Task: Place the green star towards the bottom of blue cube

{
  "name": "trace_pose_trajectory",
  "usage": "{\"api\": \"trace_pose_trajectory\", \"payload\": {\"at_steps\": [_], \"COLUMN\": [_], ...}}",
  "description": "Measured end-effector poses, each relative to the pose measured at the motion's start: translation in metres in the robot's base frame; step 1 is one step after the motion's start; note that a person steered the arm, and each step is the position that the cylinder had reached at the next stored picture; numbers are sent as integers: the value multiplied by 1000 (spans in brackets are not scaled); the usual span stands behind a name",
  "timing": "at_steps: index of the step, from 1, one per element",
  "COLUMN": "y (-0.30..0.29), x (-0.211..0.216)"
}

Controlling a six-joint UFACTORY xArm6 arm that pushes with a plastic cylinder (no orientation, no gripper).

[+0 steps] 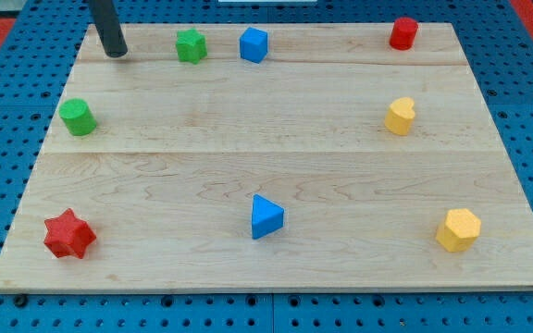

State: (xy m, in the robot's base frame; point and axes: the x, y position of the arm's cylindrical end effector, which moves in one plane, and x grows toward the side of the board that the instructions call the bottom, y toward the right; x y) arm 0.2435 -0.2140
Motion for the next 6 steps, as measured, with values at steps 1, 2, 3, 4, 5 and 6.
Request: {"api": "trace_pose_trajectory", "payload": {"at_steps": [1, 2, 3, 4, 5, 6], "y": [31, 96, 86, 108, 162, 165], "x": [-17, -19, -34, 14, 52, 71]}}
